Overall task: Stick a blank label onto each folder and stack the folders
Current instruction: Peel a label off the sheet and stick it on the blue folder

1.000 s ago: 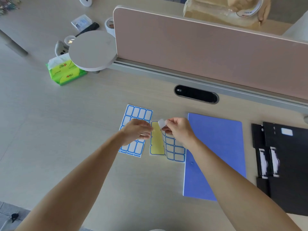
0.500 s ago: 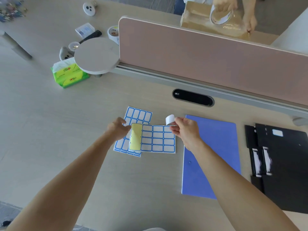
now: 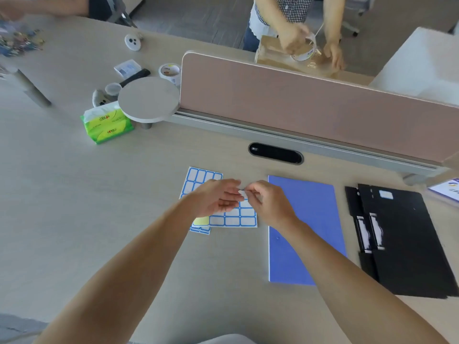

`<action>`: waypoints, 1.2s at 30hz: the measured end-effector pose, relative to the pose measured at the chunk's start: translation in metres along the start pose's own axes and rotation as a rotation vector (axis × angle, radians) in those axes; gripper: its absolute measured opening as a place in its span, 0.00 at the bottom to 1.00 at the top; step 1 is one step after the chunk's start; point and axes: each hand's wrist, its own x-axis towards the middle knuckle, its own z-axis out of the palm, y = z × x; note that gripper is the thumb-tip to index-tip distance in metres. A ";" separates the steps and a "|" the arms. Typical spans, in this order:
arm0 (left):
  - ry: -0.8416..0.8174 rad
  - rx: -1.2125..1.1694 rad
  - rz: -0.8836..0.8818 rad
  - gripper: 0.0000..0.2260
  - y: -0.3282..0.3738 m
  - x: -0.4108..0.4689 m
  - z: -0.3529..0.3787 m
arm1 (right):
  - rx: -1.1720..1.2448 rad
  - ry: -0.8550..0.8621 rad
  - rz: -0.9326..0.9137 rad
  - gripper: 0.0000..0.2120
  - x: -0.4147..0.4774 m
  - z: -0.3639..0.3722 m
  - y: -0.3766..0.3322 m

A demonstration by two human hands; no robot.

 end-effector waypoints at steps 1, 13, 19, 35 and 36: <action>-0.024 -0.001 0.011 0.10 -0.001 -0.003 0.002 | -0.040 0.007 -0.026 0.05 -0.004 -0.001 -0.001; -0.106 0.158 0.091 0.04 -0.016 -0.024 0.016 | 0.198 0.171 0.180 0.06 -0.056 -0.014 -0.014; -0.079 0.359 0.125 0.03 -0.022 -0.037 0.033 | 0.475 0.042 0.544 0.06 -0.061 -0.032 -0.024; -0.114 0.437 0.167 0.12 -0.027 -0.019 0.099 | 0.405 0.027 0.574 0.05 -0.094 -0.068 0.026; -0.095 0.450 0.176 0.13 -0.025 -0.015 0.104 | 0.414 0.029 0.586 0.05 -0.091 -0.070 0.031</action>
